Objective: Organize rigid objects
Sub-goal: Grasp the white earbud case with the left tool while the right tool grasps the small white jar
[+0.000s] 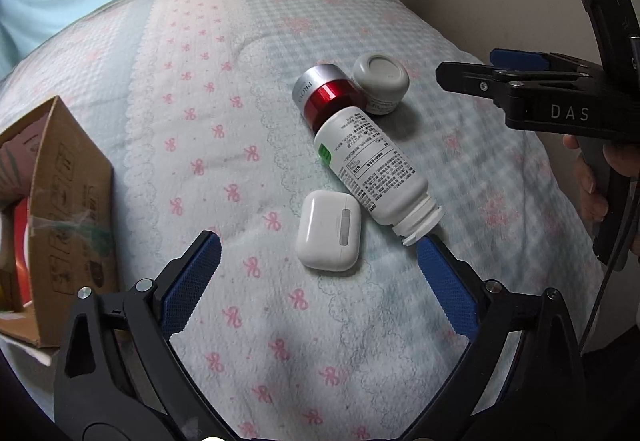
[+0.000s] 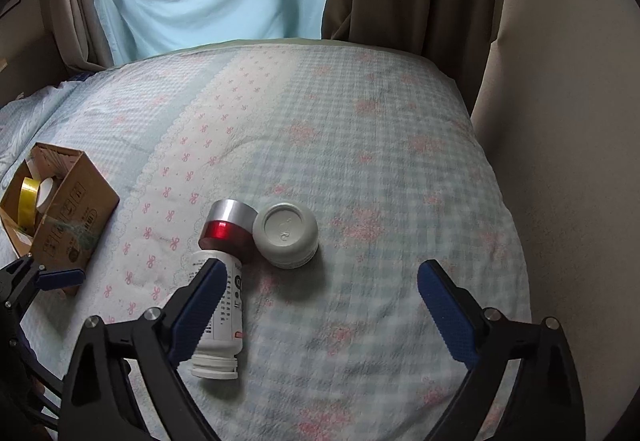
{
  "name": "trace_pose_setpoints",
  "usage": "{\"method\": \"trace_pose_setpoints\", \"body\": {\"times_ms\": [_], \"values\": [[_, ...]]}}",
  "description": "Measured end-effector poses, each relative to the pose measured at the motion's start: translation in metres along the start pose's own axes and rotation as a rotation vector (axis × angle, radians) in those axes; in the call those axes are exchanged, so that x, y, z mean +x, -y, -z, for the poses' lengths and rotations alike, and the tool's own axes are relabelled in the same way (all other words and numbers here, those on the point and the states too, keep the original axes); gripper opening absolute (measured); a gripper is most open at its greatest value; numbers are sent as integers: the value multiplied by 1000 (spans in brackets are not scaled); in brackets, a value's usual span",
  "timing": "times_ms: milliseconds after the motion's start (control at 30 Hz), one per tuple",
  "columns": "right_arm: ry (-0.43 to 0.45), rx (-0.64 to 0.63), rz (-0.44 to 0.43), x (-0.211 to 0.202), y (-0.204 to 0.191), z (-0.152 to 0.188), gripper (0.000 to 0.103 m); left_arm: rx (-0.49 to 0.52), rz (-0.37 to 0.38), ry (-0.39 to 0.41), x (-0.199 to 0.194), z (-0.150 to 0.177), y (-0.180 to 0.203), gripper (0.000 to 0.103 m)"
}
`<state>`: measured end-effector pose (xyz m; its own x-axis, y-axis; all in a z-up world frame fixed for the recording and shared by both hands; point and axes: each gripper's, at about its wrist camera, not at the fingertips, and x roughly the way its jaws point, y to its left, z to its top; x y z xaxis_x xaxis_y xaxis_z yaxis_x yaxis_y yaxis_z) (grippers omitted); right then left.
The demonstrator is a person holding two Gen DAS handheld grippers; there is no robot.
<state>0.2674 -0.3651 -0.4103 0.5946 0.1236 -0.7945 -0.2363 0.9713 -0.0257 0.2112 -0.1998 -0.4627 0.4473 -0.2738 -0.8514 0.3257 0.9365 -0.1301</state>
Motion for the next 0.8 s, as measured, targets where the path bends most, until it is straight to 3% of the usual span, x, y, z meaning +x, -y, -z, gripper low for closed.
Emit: {"method": "trace_pose_setpoints", "body": {"times_ms": [267,400,567,667,800], "values": [[-11,-96,-51,50,-8,4,86,14,26,-11,41,1,0,81],[-26,-156,-58,70,-14,1,74,22,52,-21,49,2,-2,75],[-26,-202,-59,86,-17,-6,71,63,53,-43,55,1,2,68],[-26,-257,-48,91,-23,-10,69,80,58,-56,57,-4,3,59],[-46,-271,-81,100,-28,-13,53,93,46,-63,61,-7,4,48]]}}
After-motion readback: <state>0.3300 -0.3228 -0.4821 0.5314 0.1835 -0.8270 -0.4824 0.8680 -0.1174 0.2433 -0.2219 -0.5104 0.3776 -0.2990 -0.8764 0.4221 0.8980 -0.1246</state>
